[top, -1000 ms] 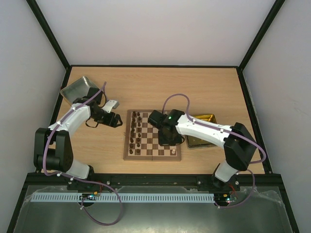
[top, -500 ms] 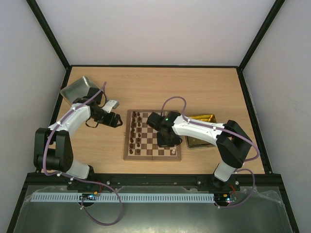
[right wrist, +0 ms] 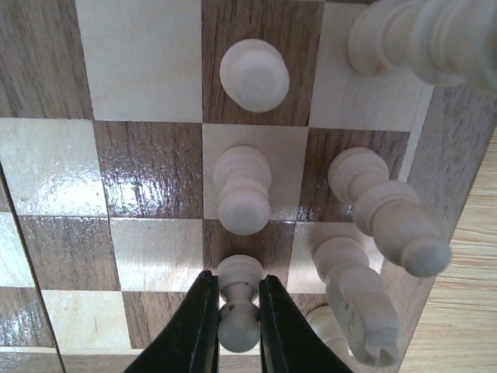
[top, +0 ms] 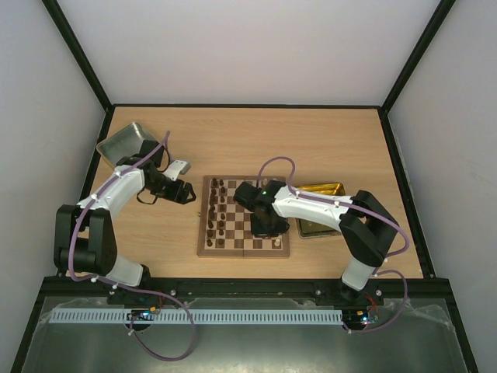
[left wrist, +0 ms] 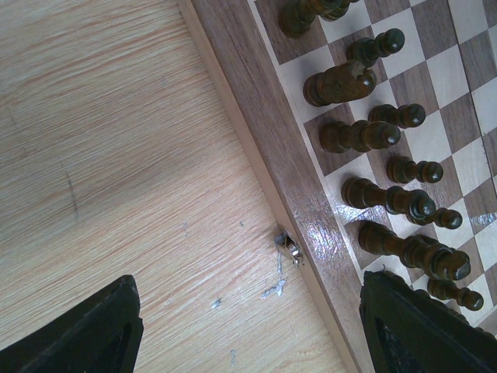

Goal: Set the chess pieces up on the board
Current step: Place the chess piece on the chessboard, then pick up the chess piece from the storage box.

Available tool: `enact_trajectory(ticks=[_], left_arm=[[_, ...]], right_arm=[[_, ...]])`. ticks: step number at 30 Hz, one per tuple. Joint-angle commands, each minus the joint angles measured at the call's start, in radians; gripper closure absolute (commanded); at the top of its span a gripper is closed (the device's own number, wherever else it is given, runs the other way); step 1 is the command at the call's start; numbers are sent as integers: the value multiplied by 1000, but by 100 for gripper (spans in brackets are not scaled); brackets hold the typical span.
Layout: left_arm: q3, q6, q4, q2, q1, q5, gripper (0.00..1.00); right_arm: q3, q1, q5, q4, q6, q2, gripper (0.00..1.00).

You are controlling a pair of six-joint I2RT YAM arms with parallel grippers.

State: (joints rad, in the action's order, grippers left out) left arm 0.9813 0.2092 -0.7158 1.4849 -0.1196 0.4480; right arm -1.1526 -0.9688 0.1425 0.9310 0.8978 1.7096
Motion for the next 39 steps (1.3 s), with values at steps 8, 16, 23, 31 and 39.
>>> enact_trajectory(ticks=[8,16,23,31,39], left_arm=[[-7,4,-5,-3,-6,9,23],[-9,4,-5,-1,-6,8,23],[-5,7,-9,-1,-6,19,23],[-6,6,-7,-2,-6,18,23],[-6,7,-9,-4,-6,19,23]], right_arm=[[-16,-3,-44,18,4,18,84],[-44,-2,-52,35,2,11,82],[-70,-2,-62,66,1,-10,78],[-122,-1,-93,135,-6,-32,77],[-212,166,-207,303,-34,-175,77]])
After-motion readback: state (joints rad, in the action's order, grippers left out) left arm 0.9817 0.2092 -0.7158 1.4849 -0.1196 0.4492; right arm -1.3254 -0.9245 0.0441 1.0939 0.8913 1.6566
